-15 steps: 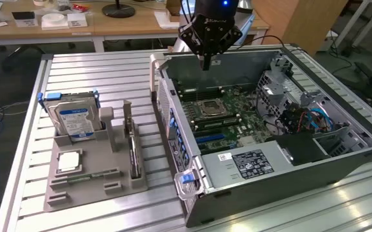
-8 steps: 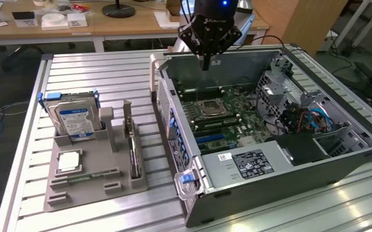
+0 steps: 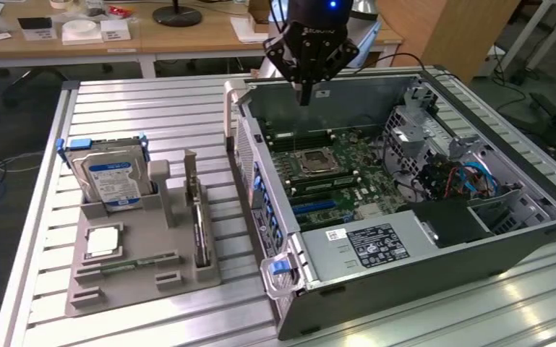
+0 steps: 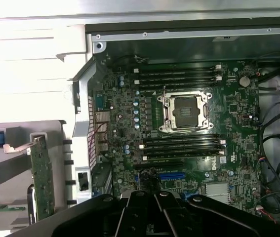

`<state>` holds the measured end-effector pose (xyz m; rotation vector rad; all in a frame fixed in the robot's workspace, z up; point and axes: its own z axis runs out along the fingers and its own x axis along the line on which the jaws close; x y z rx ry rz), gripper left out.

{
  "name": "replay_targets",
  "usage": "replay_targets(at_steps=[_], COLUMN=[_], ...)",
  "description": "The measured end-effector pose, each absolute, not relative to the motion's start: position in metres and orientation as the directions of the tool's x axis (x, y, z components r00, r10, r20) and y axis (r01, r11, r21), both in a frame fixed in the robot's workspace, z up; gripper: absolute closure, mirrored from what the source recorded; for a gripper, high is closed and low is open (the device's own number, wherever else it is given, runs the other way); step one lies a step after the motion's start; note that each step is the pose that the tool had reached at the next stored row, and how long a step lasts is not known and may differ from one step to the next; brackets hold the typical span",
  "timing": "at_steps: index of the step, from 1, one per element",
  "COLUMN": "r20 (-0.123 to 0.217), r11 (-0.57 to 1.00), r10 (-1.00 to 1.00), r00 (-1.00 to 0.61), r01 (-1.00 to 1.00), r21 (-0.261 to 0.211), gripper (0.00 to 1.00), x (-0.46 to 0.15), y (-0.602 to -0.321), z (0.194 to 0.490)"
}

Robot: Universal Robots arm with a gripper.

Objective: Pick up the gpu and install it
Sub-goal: 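Reach for the gpu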

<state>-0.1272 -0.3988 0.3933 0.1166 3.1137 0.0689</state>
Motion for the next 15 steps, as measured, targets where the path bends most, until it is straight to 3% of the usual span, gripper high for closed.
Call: replay_targets(at_steps=[15], r20=[-0.023], r11=[0.996], r10=[0.075], r00=[-0.997], r01=[0.074], r21=[0.045], gripper=[0.89], x=[-0.142], y=[-0.399], z=[0.393])
